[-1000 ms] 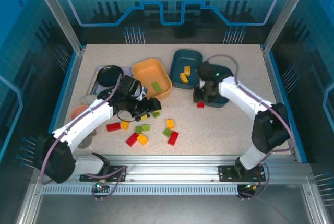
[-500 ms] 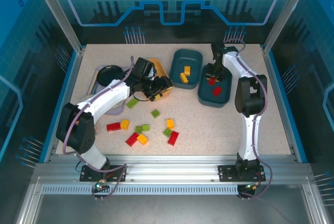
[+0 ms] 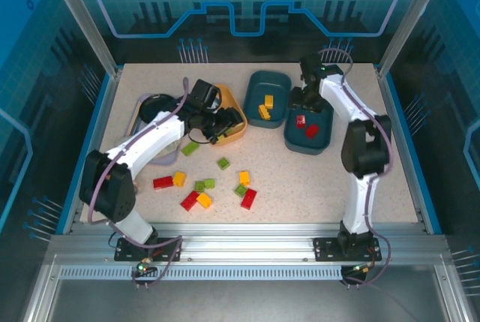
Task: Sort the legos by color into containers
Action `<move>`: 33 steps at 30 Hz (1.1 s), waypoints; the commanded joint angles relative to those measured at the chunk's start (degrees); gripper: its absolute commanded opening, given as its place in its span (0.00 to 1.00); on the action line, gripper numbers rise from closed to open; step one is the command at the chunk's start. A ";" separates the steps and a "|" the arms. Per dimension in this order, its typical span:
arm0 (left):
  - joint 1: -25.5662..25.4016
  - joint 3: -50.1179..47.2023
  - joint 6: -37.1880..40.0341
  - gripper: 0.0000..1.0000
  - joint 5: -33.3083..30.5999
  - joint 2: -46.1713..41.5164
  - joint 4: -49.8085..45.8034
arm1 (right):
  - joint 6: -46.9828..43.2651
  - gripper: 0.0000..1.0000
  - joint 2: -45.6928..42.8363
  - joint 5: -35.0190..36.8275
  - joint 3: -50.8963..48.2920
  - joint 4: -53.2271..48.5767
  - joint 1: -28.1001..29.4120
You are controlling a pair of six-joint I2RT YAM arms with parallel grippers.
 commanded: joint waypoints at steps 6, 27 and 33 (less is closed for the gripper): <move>9.00 -2.84 20.50 0.67 -11.41 0.62 -18.89 | -9.67 0.71 -27.60 -9.35 -29.85 28.27 23.40; 17.53 6.34 -4.12 0.64 -14.45 15.51 -15.30 | -7.09 0.70 -28.52 -11.41 -32.87 24.12 29.81; 17.53 6.81 -6.64 0.38 -16.31 18.30 -12.40 | -6.46 0.70 -28.21 -11.95 -32.83 23.56 29.04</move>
